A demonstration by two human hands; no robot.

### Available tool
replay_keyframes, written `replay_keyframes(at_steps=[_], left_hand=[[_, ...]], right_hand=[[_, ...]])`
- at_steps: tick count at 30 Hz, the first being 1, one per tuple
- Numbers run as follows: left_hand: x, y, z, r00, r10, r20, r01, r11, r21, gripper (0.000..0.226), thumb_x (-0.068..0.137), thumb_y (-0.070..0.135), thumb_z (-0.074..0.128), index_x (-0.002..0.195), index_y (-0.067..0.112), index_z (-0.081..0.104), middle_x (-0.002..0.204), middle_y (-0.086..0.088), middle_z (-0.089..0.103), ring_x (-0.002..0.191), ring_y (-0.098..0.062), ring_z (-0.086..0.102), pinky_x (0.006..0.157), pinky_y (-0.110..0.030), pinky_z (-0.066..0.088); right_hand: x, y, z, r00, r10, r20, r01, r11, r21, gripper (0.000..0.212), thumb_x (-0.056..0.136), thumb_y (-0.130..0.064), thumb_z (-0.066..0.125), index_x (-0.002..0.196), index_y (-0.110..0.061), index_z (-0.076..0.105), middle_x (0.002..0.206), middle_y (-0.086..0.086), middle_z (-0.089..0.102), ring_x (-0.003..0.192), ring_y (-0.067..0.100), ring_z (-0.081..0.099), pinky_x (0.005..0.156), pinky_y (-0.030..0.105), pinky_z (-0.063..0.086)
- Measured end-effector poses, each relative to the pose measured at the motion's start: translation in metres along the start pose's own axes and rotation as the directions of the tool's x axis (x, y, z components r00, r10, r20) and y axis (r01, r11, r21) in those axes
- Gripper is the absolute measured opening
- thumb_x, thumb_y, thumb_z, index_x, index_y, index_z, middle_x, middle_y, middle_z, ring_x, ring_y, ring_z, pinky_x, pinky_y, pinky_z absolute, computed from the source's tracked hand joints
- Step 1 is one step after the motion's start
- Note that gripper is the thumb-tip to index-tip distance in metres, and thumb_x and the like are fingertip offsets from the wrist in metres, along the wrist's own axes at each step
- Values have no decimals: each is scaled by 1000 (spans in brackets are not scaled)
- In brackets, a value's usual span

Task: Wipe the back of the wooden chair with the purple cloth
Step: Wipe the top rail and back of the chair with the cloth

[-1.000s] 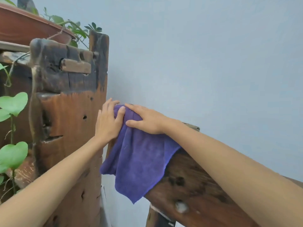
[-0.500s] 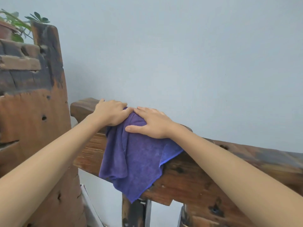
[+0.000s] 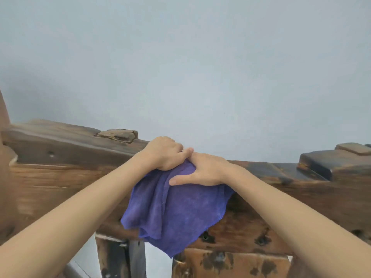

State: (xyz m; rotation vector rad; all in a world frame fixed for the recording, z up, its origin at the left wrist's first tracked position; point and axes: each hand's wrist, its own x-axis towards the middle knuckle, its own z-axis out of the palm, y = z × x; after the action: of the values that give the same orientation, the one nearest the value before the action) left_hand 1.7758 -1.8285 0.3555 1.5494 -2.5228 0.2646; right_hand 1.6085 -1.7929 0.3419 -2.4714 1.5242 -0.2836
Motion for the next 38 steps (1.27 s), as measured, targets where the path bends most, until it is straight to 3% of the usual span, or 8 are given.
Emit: replay_keyframes(at_steps=[3,7,11,17,22,27,32,38], left_hand=[[13,47,15,999,4,50,-2,999,-52,61,105,51,9,112,16,59,121,-8,68,115,-29,59,104,-44,38],[28,80,21,982,90,166,-24,931,-363,62,103,60,12,132,23,53,133,0,62,120,-26,54,104,-43,38],[42,112,25,981,109,163,-39,925,-379,63,97,67,10,135,36,48,132,0,63,117,-26,56,104,-46,39],[58,172,29,986,156,58,-118,899,-422,75,89,72,3,134,34,49,127,-6,66,118,-31,57,104,-49,39],[76,233,27,978,206,11,-180,876,-447,62,104,57,10,160,32,19,161,1,38,149,-21,31,120,-49,22],[97,297,25,965,261,-11,-233,844,-482,59,108,47,7,162,23,7,169,8,12,156,-15,12,124,-47,13],[123,356,10,977,205,-58,-211,892,-401,57,108,41,13,158,17,26,159,-8,38,147,-28,30,118,-49,22],[164,406,1,981,179,72,-152,945,-288,68,103,50,7,162,17,7,165,-12,27,152,-29,24,121,-50,16]], right_hand=[[-30,25,-9,999,33,-26,-37,990,-136,99,65,-93,57,147,-38,42,145,-14,50,132,16,47,107,37,42],[-60,66,-16,989,125,-79,-143,944,-299,113,61,-104,33,152,-38,36,143,6,49,135,27,40,113,45,36],[-84,101,-24,979,38,-200,-124,892,-436,102,65,-102,25,138,-36,52,102,3,39,98,23,38,94,38,37],[-128,149,-48,963,-132,-236,-31,814,-580,83,80,-91,34,125,-25,55,98,-1,33,69,18,41,57,32,36],[-164,190,-84,940,-130,-316,-151,671,-726,92,76,-96,18,102,-22,66,104,1,36,70,21,41,48,31,32],[-202,229,-119,923,57,-382,-327,641,-695,94,69,-100,8,118,-41,62,107,1,38,71,22,50,54,31,39],[-241,285,-140,850,202,-487,-476,691,-544,96,63,-103,1,137,-57,41,109,-1,36,83,23,58,67,35,49],[-264,329,-157,828,221,-515,-506,691,-516,95,66,-99,-3,141,-59,39,112,-1,46,99,20,53,73,35,43]])
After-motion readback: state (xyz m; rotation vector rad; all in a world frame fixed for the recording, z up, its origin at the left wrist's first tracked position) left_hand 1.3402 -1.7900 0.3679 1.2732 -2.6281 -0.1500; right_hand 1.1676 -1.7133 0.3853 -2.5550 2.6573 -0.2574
